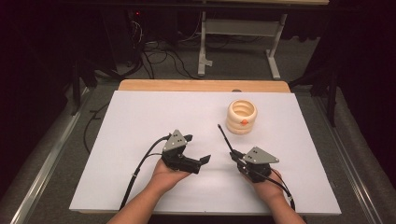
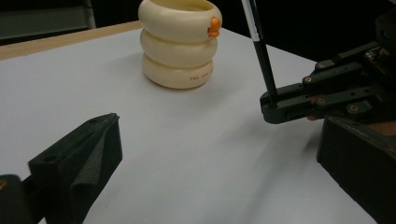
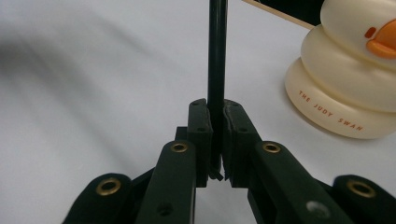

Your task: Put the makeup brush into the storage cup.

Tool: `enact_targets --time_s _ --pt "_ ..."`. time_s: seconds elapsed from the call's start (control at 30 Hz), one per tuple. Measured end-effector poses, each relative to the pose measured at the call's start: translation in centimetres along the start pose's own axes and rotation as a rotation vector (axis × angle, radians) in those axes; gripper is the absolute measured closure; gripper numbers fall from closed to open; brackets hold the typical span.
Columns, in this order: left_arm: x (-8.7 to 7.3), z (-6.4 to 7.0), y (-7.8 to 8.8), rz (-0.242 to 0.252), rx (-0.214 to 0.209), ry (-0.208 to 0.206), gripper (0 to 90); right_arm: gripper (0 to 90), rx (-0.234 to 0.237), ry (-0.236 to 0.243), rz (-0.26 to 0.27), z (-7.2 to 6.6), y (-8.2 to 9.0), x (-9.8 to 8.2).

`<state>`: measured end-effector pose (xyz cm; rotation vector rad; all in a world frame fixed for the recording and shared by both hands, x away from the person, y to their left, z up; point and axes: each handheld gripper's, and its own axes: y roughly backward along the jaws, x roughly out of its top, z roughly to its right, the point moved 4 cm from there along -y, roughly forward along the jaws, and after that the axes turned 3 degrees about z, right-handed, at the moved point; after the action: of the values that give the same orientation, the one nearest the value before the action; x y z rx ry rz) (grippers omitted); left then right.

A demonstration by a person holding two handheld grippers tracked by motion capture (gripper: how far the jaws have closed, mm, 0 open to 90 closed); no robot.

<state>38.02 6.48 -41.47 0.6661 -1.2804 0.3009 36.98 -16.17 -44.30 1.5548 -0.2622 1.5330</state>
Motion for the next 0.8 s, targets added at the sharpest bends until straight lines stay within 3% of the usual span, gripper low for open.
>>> enact_targets --time_s 0.4,0.8 --pt "0.1 0.3 0.1 0.015 -0.030 0.021 1.3 85.2 0.015 -0.006 0.009 -0.6 -1.0 1.9" --pt "0.1 0.2 0.7 0.033 -0.021 0.037 1.3 85.4 0.038 0.006 0.024 -1.4 -2.2 2.7"
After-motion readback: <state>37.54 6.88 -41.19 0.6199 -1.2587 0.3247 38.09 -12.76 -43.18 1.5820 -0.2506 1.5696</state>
